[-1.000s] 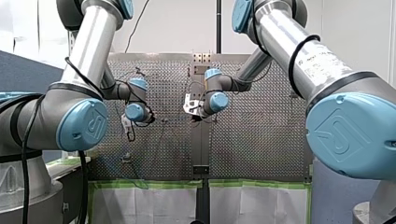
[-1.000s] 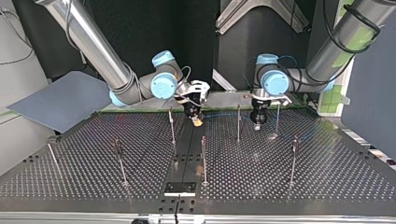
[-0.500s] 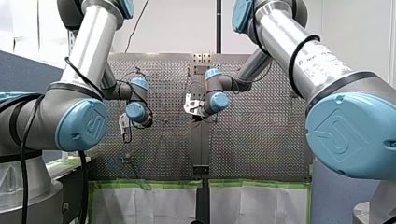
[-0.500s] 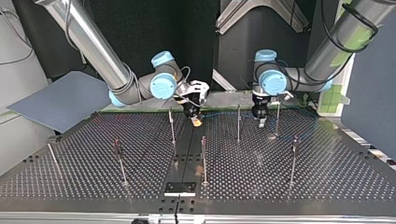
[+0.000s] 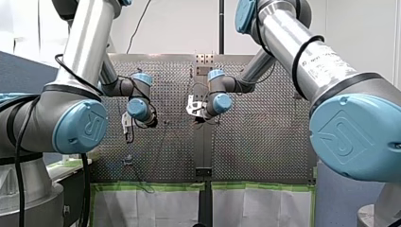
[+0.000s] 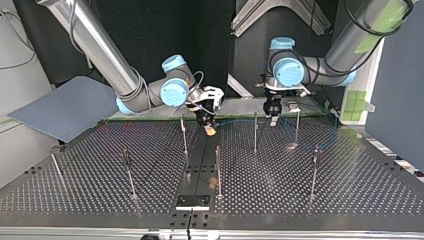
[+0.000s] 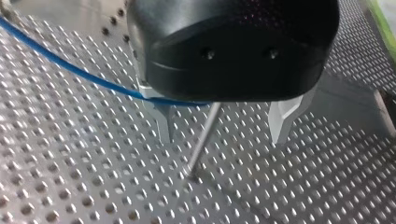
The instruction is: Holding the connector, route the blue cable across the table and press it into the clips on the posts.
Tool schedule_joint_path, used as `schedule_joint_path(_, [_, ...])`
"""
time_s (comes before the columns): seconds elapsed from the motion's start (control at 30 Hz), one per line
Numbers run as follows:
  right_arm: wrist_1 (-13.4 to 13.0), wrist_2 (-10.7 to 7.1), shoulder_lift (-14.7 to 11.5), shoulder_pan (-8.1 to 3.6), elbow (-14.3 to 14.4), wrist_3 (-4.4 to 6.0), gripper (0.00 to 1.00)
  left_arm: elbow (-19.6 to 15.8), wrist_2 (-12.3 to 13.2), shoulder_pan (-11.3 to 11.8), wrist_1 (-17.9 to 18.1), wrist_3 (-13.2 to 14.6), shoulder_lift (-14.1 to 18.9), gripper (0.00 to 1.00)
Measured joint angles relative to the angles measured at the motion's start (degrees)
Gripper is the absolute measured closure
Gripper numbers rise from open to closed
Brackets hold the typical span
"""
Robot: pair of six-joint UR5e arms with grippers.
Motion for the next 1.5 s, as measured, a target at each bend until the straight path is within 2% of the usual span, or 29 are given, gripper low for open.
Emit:
schedule_joint_path(0.1, [0.08,-0.04,0.00,0.00,0.01,0.07,1.00,-1.47,0.30,-0.65,1.11,-1.16,1.48,0.00])
schedule_joint_path(0.23, [0.19,-0.05,0.00,-0.02,0.03,0.05,1.00,-3.31,-0.49,-2.15,0.34,-0.70,3.32,0.00])
schedule_joint_path(0.37, [0.35,-0.06,0.00,-0.16,0.02,0.02,1.00,-4.98,-2.33,-4.17,-0.49,-0.47,5.39,0.00])
schedule_joint_path(0.63, [0.67,-0.06,-0.06,-0.65,0.03,-0.12,1.00,-5.20,-6.15,-8.11,1.35,-1.72,8.32,0.00])
schedule_joint_path(0.7, [0.87,-0.06,-0.07,-0.74,0.03,-0.14,1.00,-4.74,-6.85,-9.14,2.12,-2.40,7.96,0.00])
schedule_joint_path(0.97, [2.38,-0.06,-0.14,-1.59,0.01,-0.23,1.00,-1.33,-6.90,-13.01,3.04,-2.71,4.61,0.00])
schedule_joint_path(1.27, [2.60,-0.06,-0.21,-2.22,0.01,-0.25,1.00,3.25,-7.33,-17.35,2.17,-4.59,0.02,0.00])
schedule_joint_path(1.5, [2.59,-0.06,-0.24,-2.47,0.02,-0.25,1.00,6.77,-8.15,-17.95,2.12,-4.97,-3.73,0.00])
